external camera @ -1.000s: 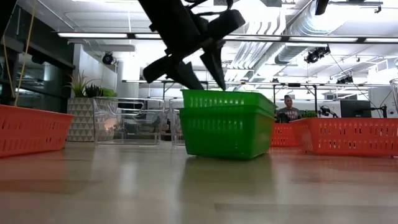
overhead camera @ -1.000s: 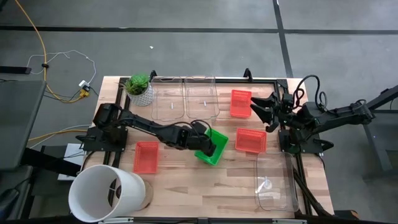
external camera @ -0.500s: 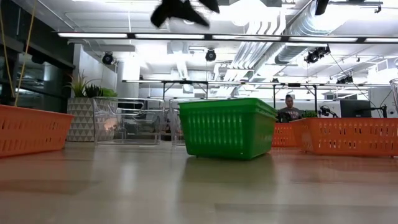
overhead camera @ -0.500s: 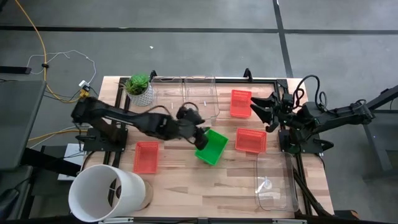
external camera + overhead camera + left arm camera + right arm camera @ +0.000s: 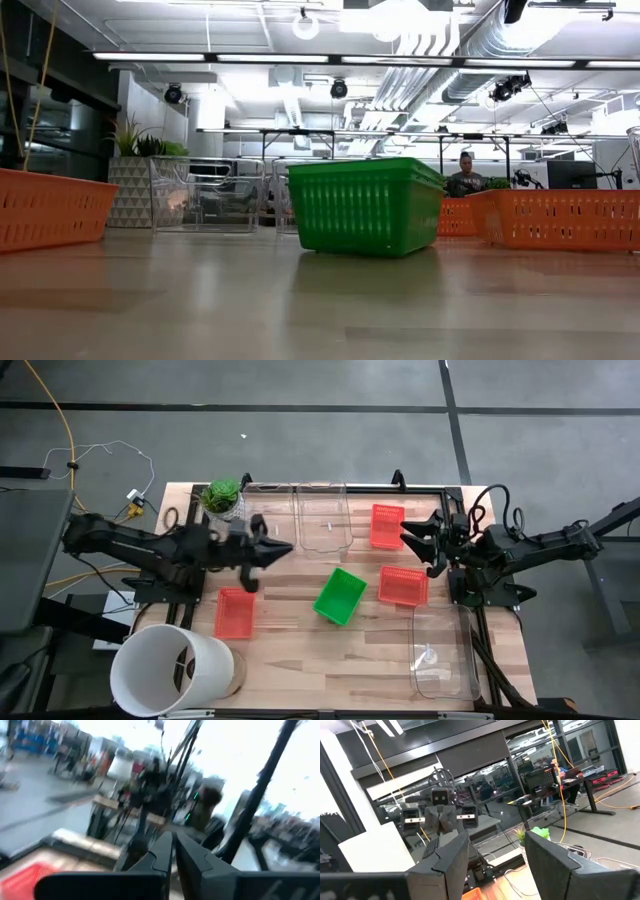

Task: Stack baskets by color
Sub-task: Stack the bottom left orange bin on the bottom right orange bin

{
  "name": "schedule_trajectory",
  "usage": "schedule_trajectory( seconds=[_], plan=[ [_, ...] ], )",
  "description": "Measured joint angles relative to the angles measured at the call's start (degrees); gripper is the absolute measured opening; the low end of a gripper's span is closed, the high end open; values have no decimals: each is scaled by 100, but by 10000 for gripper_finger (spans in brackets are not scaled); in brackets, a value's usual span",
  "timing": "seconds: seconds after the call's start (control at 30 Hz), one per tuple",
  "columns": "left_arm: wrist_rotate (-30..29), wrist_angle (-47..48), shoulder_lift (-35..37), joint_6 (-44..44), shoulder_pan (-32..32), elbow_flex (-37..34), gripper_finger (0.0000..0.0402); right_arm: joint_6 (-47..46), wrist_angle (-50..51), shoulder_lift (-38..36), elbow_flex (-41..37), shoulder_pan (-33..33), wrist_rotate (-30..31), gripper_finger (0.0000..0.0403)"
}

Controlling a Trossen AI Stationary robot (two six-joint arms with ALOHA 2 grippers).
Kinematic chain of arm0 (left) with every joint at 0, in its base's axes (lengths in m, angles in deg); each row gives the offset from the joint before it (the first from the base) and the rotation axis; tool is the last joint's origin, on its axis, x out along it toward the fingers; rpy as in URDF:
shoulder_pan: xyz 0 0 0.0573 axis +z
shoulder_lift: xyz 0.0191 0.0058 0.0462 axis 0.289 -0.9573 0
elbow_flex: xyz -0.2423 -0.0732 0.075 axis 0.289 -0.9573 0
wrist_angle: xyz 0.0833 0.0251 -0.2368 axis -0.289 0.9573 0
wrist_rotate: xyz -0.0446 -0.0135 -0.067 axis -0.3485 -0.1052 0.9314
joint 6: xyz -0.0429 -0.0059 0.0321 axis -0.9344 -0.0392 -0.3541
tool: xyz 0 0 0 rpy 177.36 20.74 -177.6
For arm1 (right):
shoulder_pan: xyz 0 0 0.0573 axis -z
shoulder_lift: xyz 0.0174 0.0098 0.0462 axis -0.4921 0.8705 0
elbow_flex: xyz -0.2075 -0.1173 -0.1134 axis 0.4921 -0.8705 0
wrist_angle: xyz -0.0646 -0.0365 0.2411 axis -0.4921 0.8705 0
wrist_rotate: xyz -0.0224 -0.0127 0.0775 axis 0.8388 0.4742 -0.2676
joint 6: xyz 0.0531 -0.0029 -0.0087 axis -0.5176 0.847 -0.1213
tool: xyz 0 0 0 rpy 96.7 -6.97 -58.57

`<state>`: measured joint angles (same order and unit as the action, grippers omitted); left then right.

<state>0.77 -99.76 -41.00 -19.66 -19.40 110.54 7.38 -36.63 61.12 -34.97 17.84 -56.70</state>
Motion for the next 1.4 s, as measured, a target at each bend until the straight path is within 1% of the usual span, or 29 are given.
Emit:
schedule_trajectory(
  seconds=[0.07, 0.17, 0.33, 0.67, 0.83, 0.93, 1.0, 1.07, 1.17, 1.27, 1.33, 1.4],
  plan=[
    [13, -379, 358, 33, -16, -478, 3, 1, -1, 23, 0, 0, 2, 181],
    [10, -626, 781, 9, -56, -1070, 3, 4, 33, 95, 2, 0, 4, 181],
    [1, -648, 1177, -71, -128, -1647, 2, 138, 239, 240, 2, 0, 5, 181],
    [-131, -637, 1247, -70, -117, -1744, 2, 155, 225, 293, 2, 0, -5, 181],
    [-145, -636, 1247, -70, -117, -1744, 2, 224, 224, 293, 2, 0, -213, 181],
    [-233, -594, 1244, -158, -121, -1732, 5, 216, 224, 293, 2, 0, -227, 181],
    [-390, -172, 1184, -395, -121, -1546, 13, 213, 224, 293, 2, 0, -227, 181],
    [-496, 596, 1043, -595, -121, -1216, 25, 215, 224, 293, 2, 0, -227, 181],
    [-582, 2235, 737, -1165, -117, -449, 56, 206, 226, 293, 2, 0, -227, 181],
    [-645, 4004, 348, -1746, -121, 320, 95, 216, 229, 293, 2, 0, -227, 181],
    [-635, 4900, 54, -2160, -148, 756, 123, 216, 246, 293, 2, 1, -227, 181],
    [-560, 5703, -184, -2596, -246, 1048, 148, 204, 265, 293, 2, 0, -227, 181]
  ],
)
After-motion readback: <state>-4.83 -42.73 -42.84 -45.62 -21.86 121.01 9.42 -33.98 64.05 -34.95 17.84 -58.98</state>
